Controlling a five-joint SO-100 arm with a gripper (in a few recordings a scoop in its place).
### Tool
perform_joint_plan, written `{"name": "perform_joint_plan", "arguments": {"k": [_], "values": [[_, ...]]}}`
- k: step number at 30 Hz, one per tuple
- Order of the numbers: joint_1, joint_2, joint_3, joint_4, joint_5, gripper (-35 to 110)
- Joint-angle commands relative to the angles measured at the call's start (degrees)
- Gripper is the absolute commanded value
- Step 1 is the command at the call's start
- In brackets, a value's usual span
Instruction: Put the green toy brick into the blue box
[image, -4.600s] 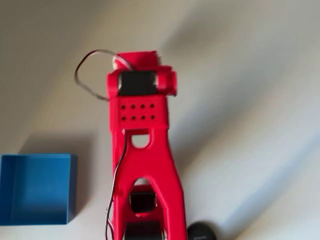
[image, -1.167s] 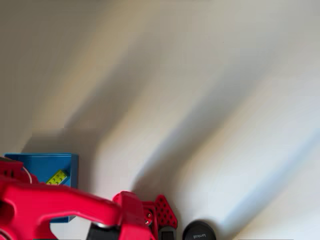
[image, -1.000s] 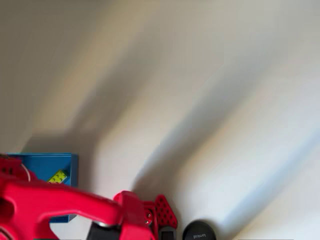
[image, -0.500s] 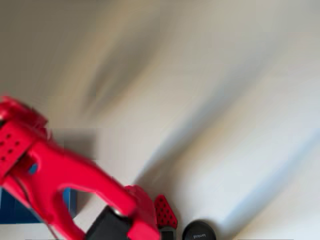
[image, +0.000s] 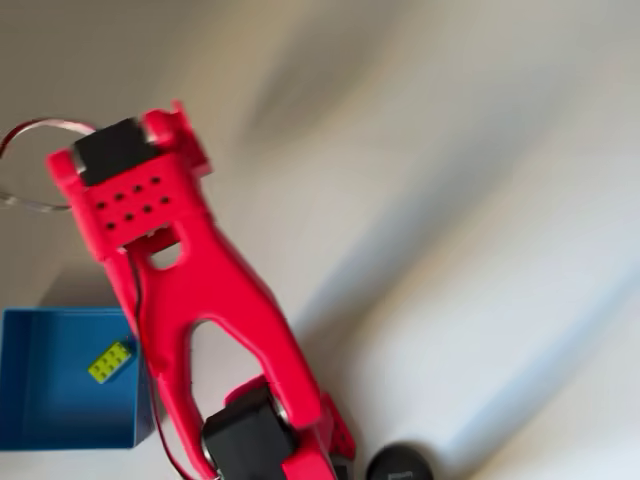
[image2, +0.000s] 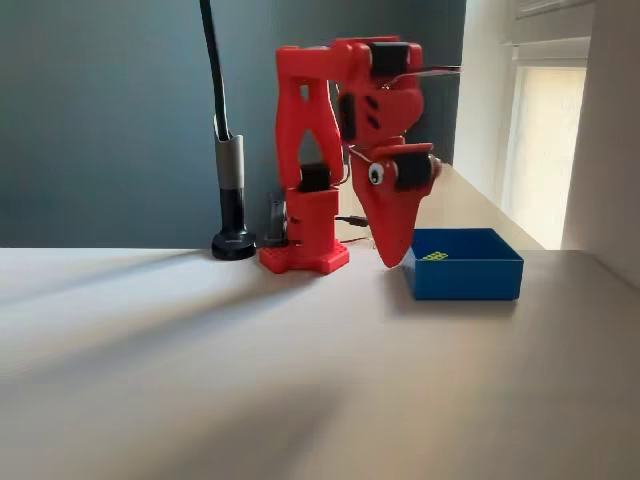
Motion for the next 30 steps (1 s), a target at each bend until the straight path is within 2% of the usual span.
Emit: {"name": "perform_joint_plan", "arguments": {"k": [1, 7, 16, 30], "values": [[6.3, 2.2, -0.4, -3.3, -1.4, 0], [13.0, 6.2, 7.6, -12.0, -4.0, 0], [17.8, 23.0, 27.4, -22.5, -5.4, 0], [17.8, 54.1, 56.4, -29.0, -4.5, 0]]}}
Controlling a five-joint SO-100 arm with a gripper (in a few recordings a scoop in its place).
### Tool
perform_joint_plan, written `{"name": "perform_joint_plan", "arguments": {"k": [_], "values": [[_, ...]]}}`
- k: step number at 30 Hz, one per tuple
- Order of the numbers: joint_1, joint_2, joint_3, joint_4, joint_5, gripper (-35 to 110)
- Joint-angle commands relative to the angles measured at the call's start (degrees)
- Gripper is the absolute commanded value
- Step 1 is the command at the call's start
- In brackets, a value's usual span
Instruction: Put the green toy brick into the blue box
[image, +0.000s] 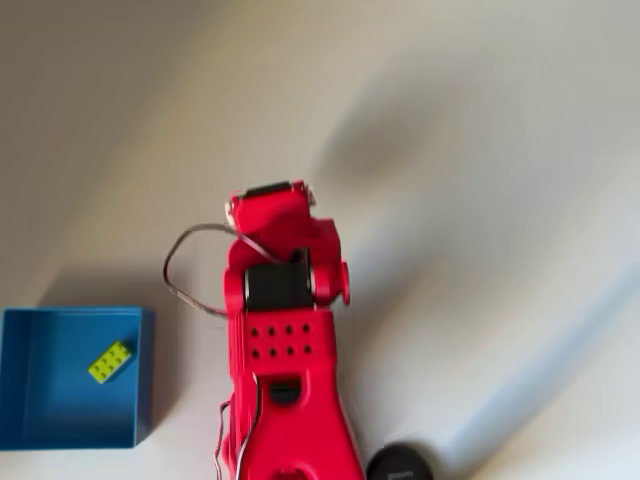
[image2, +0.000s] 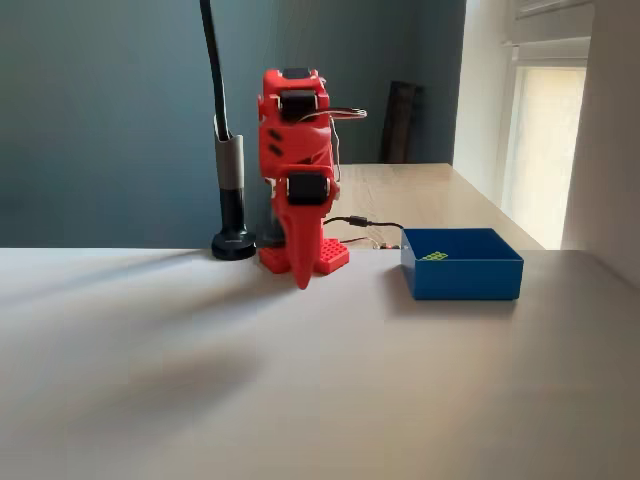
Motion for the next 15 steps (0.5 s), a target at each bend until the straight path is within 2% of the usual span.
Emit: {"name": "perform_joint_plan", "arguments": {"k": [1, 15], "values": [[-0.1, 11.9, 6.5, -0.7, -0.5, 0], [0.3, 36.3, 23.2, 0.1, 0.3, 0]]}}
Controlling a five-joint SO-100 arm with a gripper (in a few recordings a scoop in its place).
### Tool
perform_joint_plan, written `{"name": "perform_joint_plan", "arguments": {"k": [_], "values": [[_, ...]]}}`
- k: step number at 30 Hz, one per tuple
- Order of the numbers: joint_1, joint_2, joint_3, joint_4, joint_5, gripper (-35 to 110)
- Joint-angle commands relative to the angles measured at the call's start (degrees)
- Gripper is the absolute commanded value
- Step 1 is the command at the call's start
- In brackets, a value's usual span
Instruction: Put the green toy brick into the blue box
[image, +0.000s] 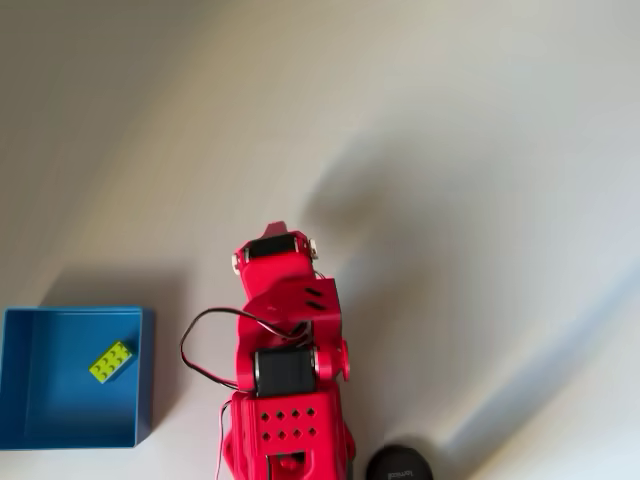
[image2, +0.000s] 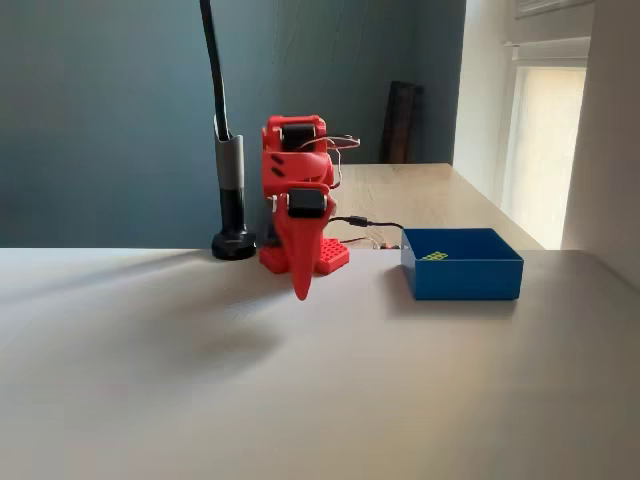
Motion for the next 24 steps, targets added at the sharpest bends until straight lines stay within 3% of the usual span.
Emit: {"name": "perform_joint_plan", "arguments": {"k": [1, 24], "values": [[-0.3, 5.0, 0.0, 1.1, 0.2, 0], [-0.2, 8.1, 0.1, 4.7, 1.1, 0]]}}
